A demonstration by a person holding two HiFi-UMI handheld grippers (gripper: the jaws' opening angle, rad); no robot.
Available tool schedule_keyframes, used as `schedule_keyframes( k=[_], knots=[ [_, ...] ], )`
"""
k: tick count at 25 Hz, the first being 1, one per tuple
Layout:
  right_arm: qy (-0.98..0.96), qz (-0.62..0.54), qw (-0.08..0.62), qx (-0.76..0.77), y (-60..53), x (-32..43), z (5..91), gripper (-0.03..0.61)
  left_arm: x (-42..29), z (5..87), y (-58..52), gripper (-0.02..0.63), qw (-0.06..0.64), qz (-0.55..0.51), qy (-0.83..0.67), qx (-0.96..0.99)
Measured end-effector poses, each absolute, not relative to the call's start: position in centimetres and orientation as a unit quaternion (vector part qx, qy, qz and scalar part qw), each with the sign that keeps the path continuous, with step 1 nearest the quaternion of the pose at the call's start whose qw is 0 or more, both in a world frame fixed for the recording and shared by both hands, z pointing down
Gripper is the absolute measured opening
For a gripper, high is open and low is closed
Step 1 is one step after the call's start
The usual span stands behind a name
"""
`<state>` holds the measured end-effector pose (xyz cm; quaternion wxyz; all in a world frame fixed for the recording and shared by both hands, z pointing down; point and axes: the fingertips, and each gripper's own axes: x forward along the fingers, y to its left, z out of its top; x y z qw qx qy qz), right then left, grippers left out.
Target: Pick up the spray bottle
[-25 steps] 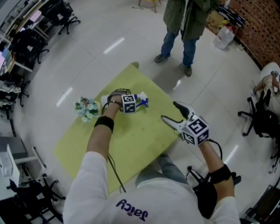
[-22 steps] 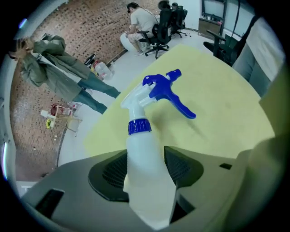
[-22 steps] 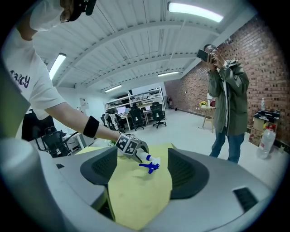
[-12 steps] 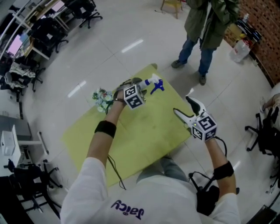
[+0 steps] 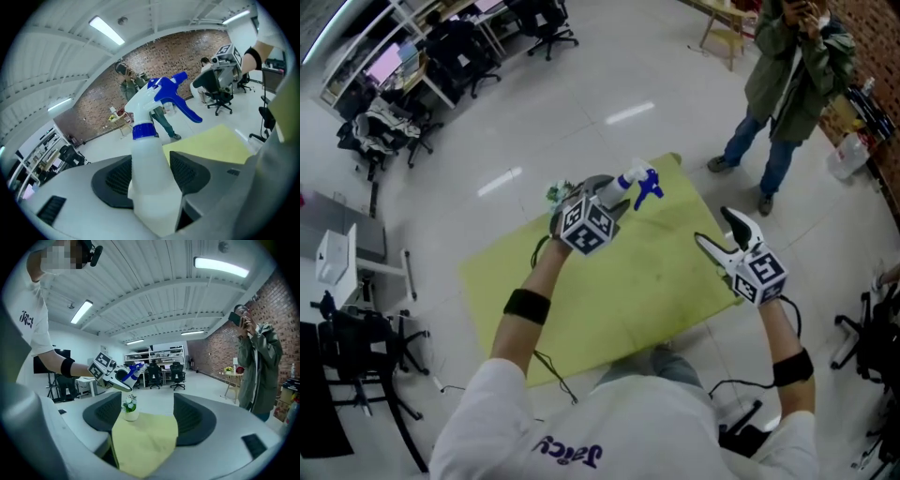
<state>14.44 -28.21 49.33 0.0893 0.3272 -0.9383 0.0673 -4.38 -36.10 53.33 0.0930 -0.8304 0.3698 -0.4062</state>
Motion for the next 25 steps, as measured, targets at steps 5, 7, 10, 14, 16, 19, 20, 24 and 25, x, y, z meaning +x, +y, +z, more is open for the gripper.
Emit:
schedule_keyframes(
  k=[5, 7, 10, 14, 16, 19, 20, 24, 25],
  knots=[
    [-0.956, 0.058, 0.076, 0.279, -26.7, 11.7, 47.6, 0.362, -8.7, 50.3, -31.8, 0.250, 0.073, -0.366, 0.433, -0.820],
    [-0.960, 0.060, 0.054, 0.270, -26.4, 10.7, 46.3, 0.362, -10.6, 49.3, -29.9, 0.250, 0.066, -0.351, 0.459, -0.814],
    [-0.964, 0.056, 0.021, 0.259, -26.4, 9.0, 44.6, 0.361, -13.3, 47.7, -27.5, 0.250, 0.059, -0.324, 0.499, -0.801],
    [-0.965, 0.072, -0.022, 0.250, -25.4, 7.5, 43.0, 0.361, -15.9, 45.9, -23.8, 0.250, 0.047, -0.281, 0.553, -0.783],
    [-0.965, 0.076, -0.037, 0.247, -24.8, 6.7, 42.5, 0.362, -17.2, 44.9, -21.9, 0.250, 0.038, -0.255, 0.579, -0.774],
    [-0.964, 0.072, -0.050, 0.251, -24.0, 5.5, 42.2, 0.361, -19.1, 43.6, -19.3, 0.250, 0.035, -0.205, 0.616, -0.760],
    [-0.963, 0.069, -0.054, 0.254, -23.7, 5.0, 42.2, 0.362, -19.7, 43.3, -18.4, 0.250, 0.034, -0.186, 0.625, -0.757],
    [-0.960, 0.069, -0.065, 0.263, -22.5, 3.0, 42.3, 0.361, -22.5, 42.7, -14.8, 0.250, 0.036, -0.135, 0.664, -0.735],
    [-0.960, 0.069, -0.066, 0.265, -22.3, 2.7, 42.5, 0.361, -23.0, 42.6, -14.1, 0.250, 0.037, -0.126, 0.673, -0.728]
  ],
)
